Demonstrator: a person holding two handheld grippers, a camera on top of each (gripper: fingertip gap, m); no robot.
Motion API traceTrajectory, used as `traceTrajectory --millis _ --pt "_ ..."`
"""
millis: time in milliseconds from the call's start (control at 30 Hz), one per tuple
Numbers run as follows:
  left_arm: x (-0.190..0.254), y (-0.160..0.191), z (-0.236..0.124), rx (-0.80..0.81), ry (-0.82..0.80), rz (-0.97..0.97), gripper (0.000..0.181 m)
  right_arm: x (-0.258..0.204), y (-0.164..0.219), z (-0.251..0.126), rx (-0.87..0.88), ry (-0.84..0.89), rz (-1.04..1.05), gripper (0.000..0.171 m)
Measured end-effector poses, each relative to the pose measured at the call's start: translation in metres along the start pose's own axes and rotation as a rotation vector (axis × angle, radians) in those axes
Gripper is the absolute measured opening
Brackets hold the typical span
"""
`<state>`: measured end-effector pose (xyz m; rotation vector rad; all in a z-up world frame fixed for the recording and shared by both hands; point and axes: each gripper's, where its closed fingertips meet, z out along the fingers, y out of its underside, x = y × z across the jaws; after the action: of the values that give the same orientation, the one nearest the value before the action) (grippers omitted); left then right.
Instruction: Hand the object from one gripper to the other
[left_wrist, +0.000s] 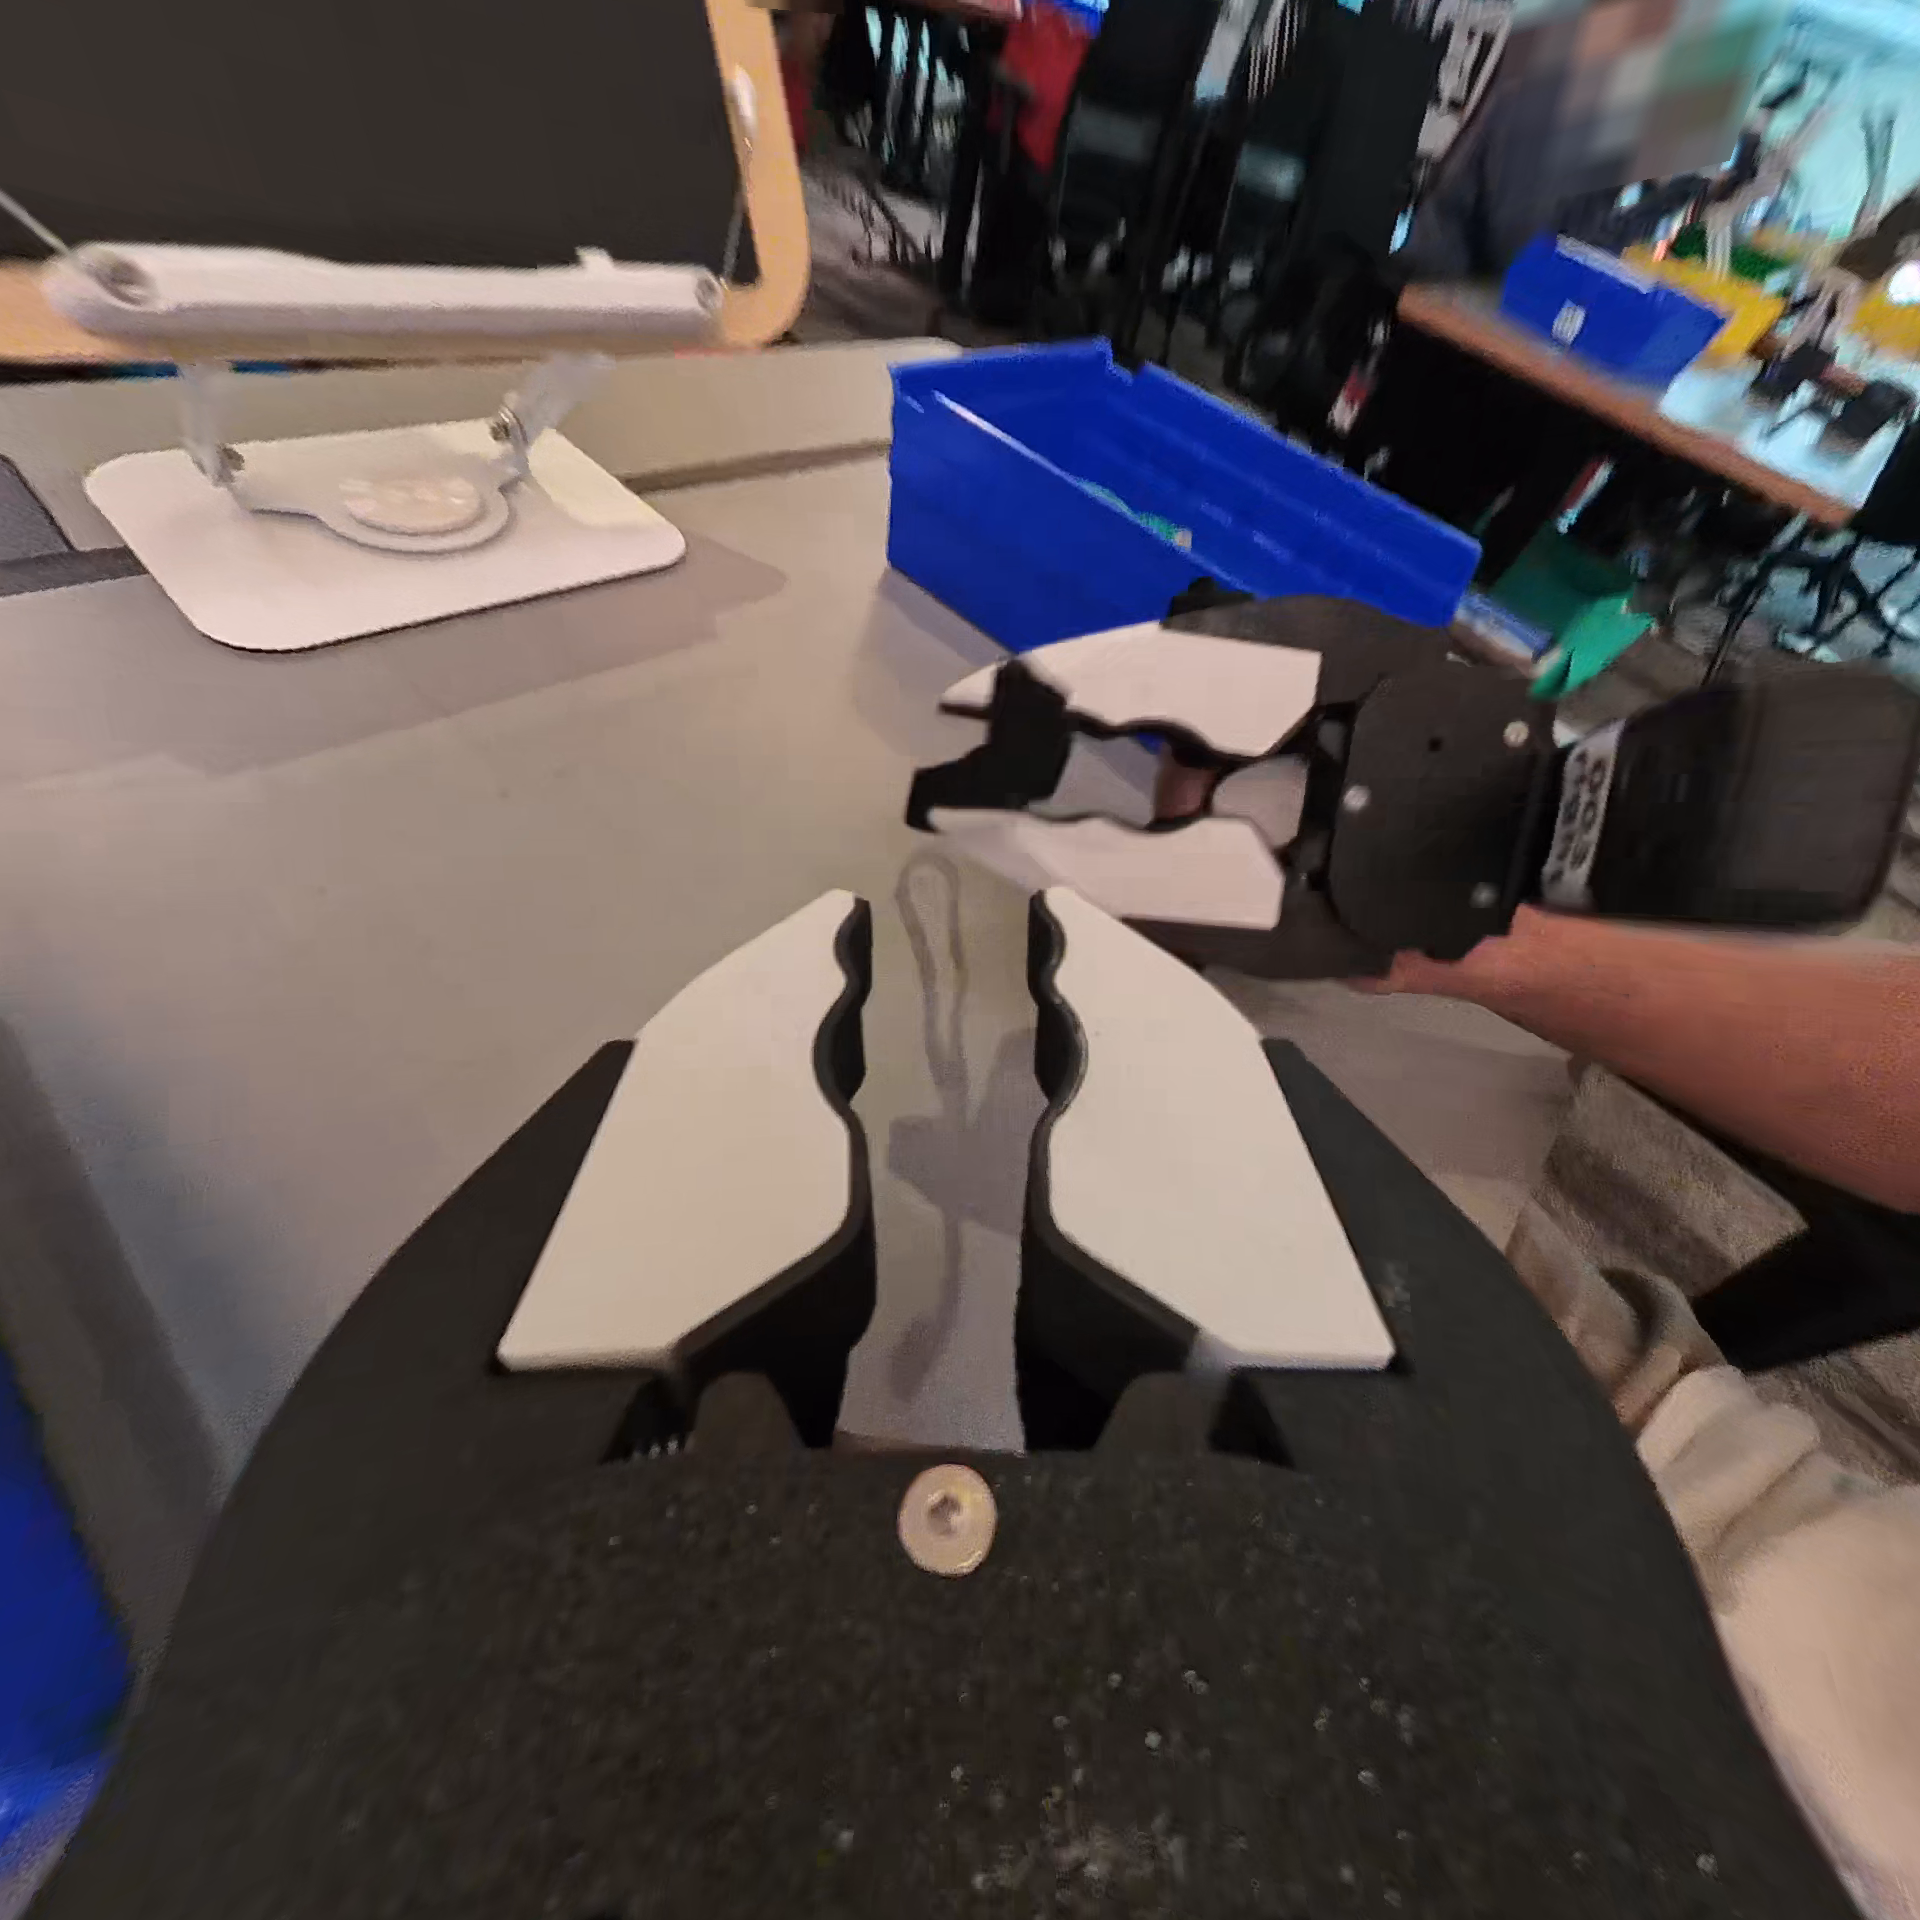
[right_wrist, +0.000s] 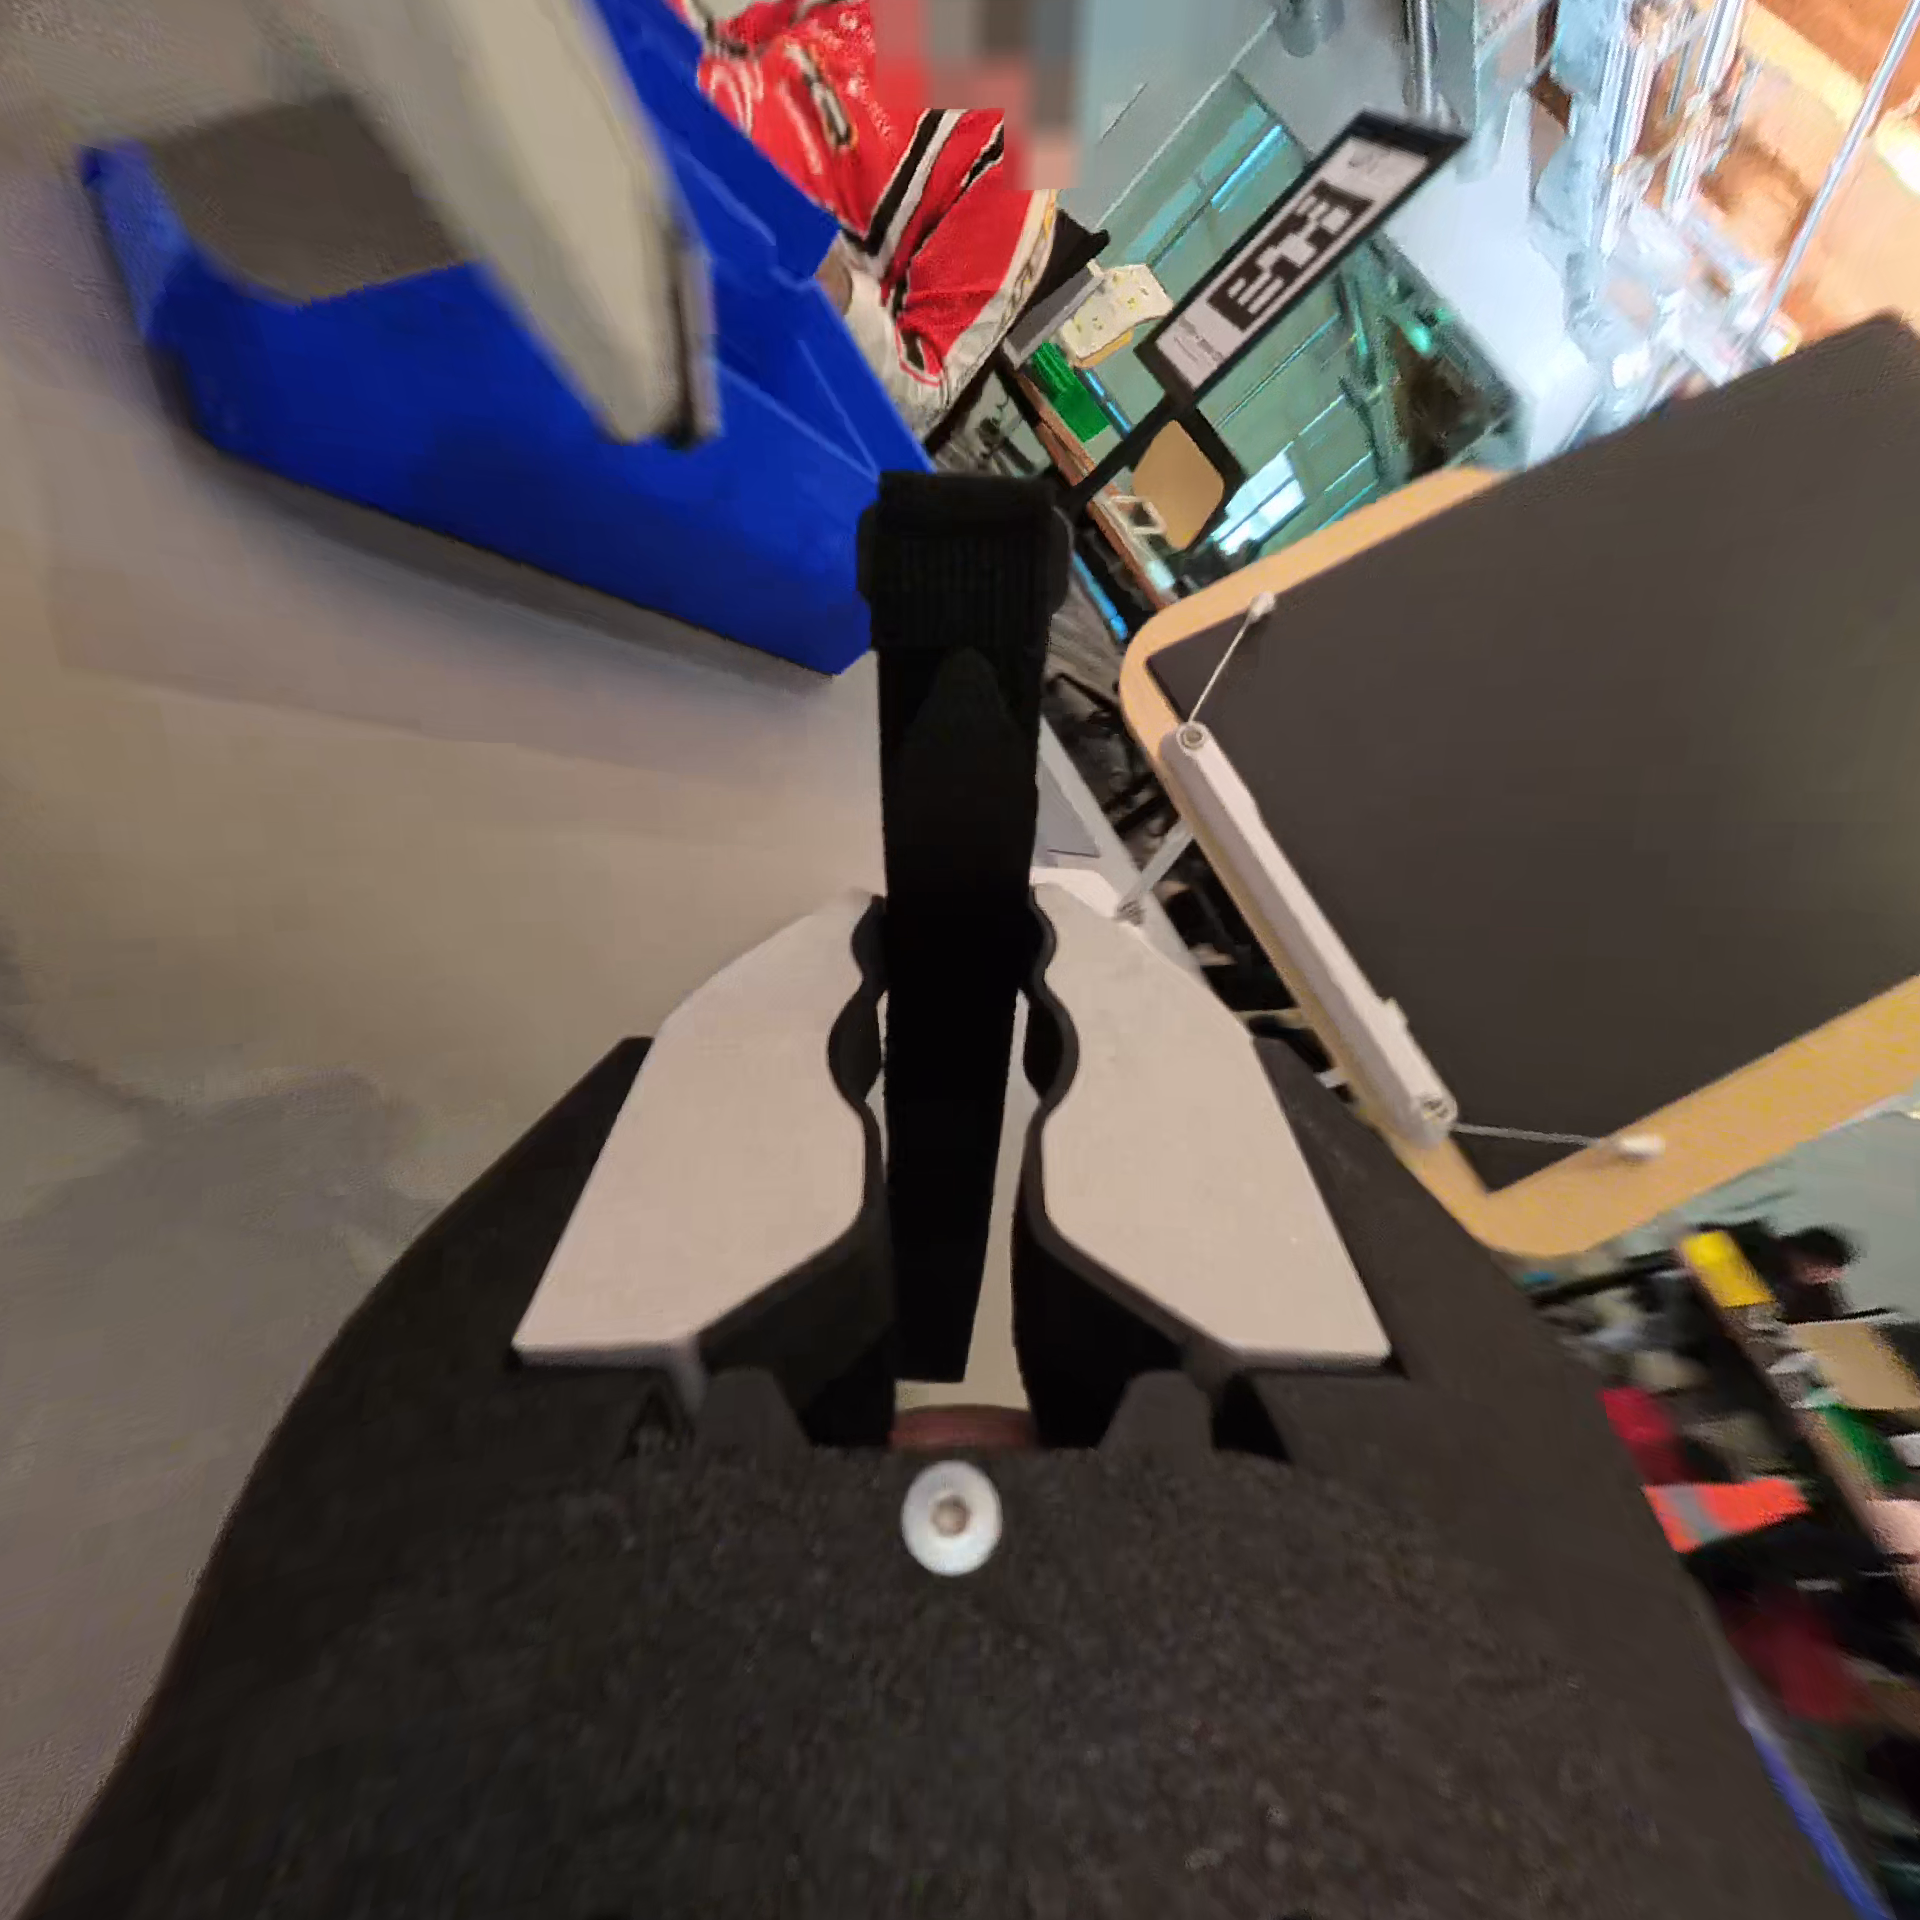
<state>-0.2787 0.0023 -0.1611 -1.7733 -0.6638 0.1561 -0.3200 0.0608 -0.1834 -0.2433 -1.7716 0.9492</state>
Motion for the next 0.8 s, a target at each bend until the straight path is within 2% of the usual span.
traceTrajectory --millis 133,267,433,500,667,700,733,767,800 --pt "-0.008 0.013 -0.002 0.039 -0.008 0.021 0.031 0.025 -0.015 -0.015 0.134 -0.136 0.416 0.023" --pt "0.021 0.018 0.010 0.042 0.147 0.050 0.040 0.035 -0.047 -0.032 0.337 -0.414 0.883 0.023" --pt "0.049 0.022 0.016 0.019 0.265 0.096 0.043 0.023 -0.078 -0.048 0.505 -0.733 1.171 0.023" --pt "0.057 0.025 0.015 0.002 0.320 0.096 0.047 0.017 -0.088 -0.056 0.567 -0.856 1.235 0.023" --pt "0.080 0.028 0.011 -0.004 0.475 0.039 0.048 -0.017 -0.101 -0.056 0.536 -0.947 1.163 0.023" --pt "0.082 0.029 0.011 -0.010 0.496 0.025 0.046 -0.020 -0.103 -0.056 0.538 -0.954 1.156 0.023" --pt "0.083 0.030 0.010 -0.020 0.515 0.017 0.031 -0.021 -0.104 -0.056 0.542 -0.959 1.156 0.023" --pt "0.083 0.031 0.010 -0.026 0.523 0.010 0.023 -0.021 -0.104 -0.057 0.542 -0.967 1.158 0.023" --pt "0.081 0.031 0.009 -0.026 0.525 0.003 0.021 -0.021 -0.102 -0.056 0.532 -0.965 1.156 0.024"
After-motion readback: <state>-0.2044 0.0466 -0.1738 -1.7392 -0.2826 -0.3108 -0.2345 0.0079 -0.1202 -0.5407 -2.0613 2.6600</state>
